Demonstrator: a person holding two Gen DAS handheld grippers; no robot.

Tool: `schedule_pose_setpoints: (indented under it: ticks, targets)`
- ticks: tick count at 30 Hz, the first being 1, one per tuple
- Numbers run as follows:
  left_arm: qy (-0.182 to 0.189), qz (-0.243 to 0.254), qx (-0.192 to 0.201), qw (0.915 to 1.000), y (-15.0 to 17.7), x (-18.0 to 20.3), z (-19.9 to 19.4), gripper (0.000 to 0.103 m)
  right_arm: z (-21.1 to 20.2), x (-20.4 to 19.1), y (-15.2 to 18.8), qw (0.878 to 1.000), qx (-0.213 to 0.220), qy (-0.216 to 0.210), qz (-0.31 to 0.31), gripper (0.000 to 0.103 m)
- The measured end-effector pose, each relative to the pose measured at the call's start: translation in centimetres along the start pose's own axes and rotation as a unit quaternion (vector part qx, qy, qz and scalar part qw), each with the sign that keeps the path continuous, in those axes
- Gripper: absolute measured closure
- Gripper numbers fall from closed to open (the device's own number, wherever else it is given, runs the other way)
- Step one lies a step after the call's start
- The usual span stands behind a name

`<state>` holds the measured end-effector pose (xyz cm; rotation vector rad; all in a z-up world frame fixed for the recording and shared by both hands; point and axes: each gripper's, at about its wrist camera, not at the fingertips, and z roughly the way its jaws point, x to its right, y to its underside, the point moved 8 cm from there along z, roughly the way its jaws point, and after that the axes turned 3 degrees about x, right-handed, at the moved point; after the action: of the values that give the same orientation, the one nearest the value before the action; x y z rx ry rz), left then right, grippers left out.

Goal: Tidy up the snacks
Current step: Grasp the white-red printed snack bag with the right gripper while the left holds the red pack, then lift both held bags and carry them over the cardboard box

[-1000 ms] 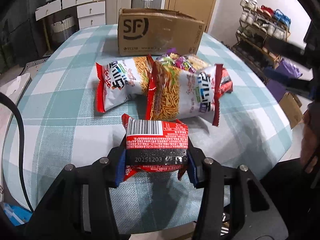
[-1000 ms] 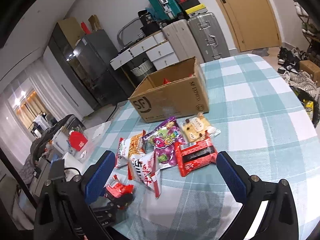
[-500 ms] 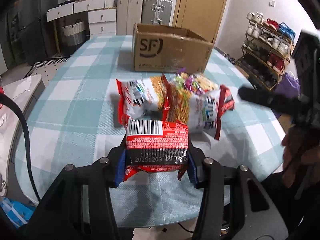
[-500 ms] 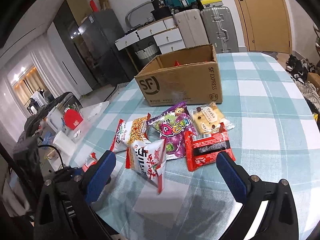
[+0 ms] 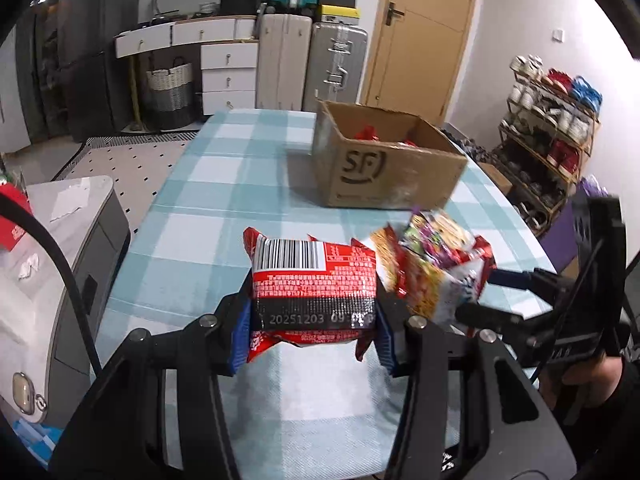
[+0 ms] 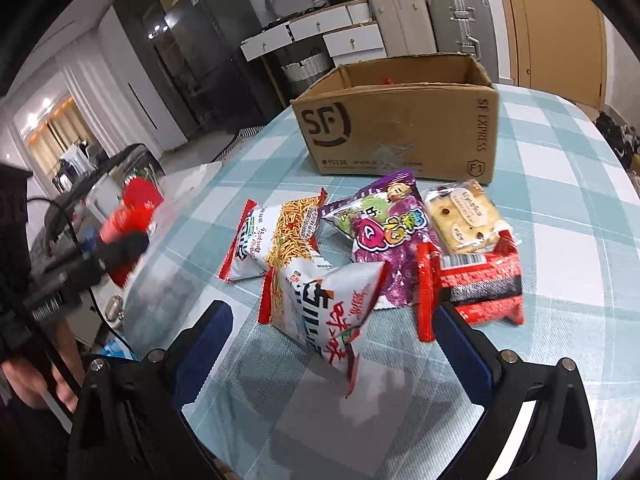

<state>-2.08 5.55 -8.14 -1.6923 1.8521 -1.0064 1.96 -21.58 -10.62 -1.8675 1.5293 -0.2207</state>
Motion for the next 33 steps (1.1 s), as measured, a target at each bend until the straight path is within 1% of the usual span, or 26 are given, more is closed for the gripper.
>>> schedule_pose_setpoints:
  ticks: [2, 3, 5, 7, 8, 10, 11, 13, 14, 16, 17, 19, 22, 24, 27, 33]
  targets:
    - [0.001, -0.014, -0.001, 0.9999, -0.1, -0.8, 0.2, 0.057, 0.8, -0.4, 0.0, 1.0, -0.005, 0.003, -0.015, 0.001]
    - [-0.005, -0.019, -0.003, 0.9998, 0.0, -1.3, 0.3, 0.057, 1.1, -0.5, 0.0, 1.0, -0.008, 0.003, -0.019, 0.001]
    - [-0.008, -0.031, -0.007, 0.9995, 0.4, -1.9, 0.5, 0.057, 1.9, -0.8, 0.1, 1.0, -0.016, -0.001, -0.023, 0.005]
    - [0.0, -0.039, -0.012, 0.9992, 0.7, -2.0, 0.7, 0.057, 2.8, -0.9, 0.1, 0.999, -0.024, 0.0, -0.027, 0.012]
    - [0.0, -0.039, -0.013, 0.9991, 0.8, -1.9, 0.8, 0.057, 3.3, -0.9, 0.1, 0.999, -0.03, 0.002, -0.033, 0.015]
    - [0.001, -0.038, -0.013, 0.9992, 0.9, -1.9, 0.9, 0.057, 3.9, -0.9, 0.2, 0.999, -0.038, 0.001, -0.035, 0.022]
    - [0.002, -0.038, -0.012, 0.9992, 0.9, -1.8, 1.0, 0.057, 4.2, -0.9, 0.3, 0.999, -0.042, -0.003, -0.033, 0.024]
    - [0.004, -0.034, -0.014, 0.9993, 1.0, -1.5, 1.3, 0.057, 4.4, -1.2, 0.5, 0.998, -0.047, -0.01, -0.031, 0.033]
    - [0.004, -0.032, -0.017, 0.9993, 1.1, -1.5, 1.4, 0.057, 4.5, -1.3, 0.5, 0.998, -0.049, -0.008, -0.036, 0.035]
    - [0.003, -0.033, -0.02, 0.9993, 1.3, -1.1, 1.5, 0.057, 4.6, -1.6, 0.7, 0.998, -0.053, -0.005, -0.047, 0.043]
    - [0.004, -0.034, -0.021, 0.9992, 1.4, -1.1, 1.5, 0.057, 4.6, -1.8, 0.8, 0.997, -0.055, -0.011, -0.048, 0.044]
    - [0.006, -0.039, -0.024, 0.9989, 1.6, -1.1, 1.5, 0.057, 4.5, -2.1, 1.0, 0.997, -0.054, -0.016, -0.046, 0.051]
    - [0.007, -0.047, -0.03, 0.9984, 1.8, -1.3, 1.8, 0.057, 4.2, -2.4, 0.9, 0.997, -0.048, -0.021, -0.049, 0.057]
    - [0.007, -0.053, -0.031, 0.9981, 1.8, -1.5, 1.9, 0.057, 3.7, -2.7, 0.8, 0.997, -0.039, -0.015, -0.062, 0.06]
    - [0.006, -0.058, -0.032, 0.9978, 1.9, -1.6, 1.9, 0.057, 3.0, -2.9, 0.8, 0.997, -0.031, -0.023, -0.065, 0.064]
    - [0.003, -0.055, -0.033, 0.998, 2.0, -1.6, 2.0, 0.057, 2.5, -2.7, 1.1, 0.997, -0.03, -0.031, -0.062, 0.066]
